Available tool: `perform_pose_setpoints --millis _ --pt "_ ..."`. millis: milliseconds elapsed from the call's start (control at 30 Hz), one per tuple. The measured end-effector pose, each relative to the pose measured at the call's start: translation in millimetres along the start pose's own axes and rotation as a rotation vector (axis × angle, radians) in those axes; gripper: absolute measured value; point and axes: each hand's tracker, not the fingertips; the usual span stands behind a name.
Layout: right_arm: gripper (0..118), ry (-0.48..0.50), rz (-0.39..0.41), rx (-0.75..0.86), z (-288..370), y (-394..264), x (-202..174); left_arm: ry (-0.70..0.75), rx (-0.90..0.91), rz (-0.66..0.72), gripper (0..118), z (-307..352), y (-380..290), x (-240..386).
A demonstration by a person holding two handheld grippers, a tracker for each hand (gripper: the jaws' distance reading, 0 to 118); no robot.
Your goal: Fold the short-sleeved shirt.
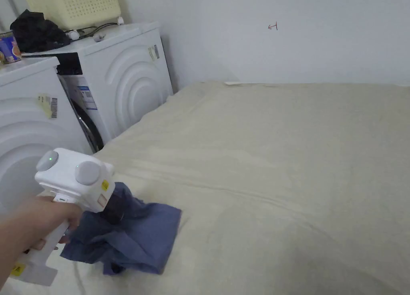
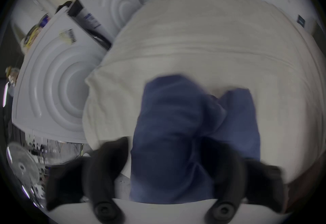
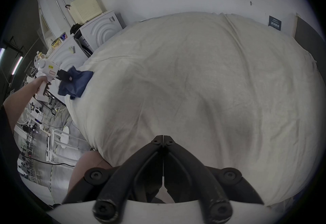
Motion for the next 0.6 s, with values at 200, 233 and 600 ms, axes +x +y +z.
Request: perform_pose_setpoints --millis 200,233,600 --pt "0 -0.029 0.000 0.084 18 4 13 0.039 0.136 0.121 118 44 -21 10" --pt "0 -0.042 -0.002 0.108 22 4 16 0.011 0.150 0.132 118 52 -24 20" --pt "0 -0.137 -0.085 0.273 102 -15 68 -0.557 0.551 0.037 1 181 -89 275"
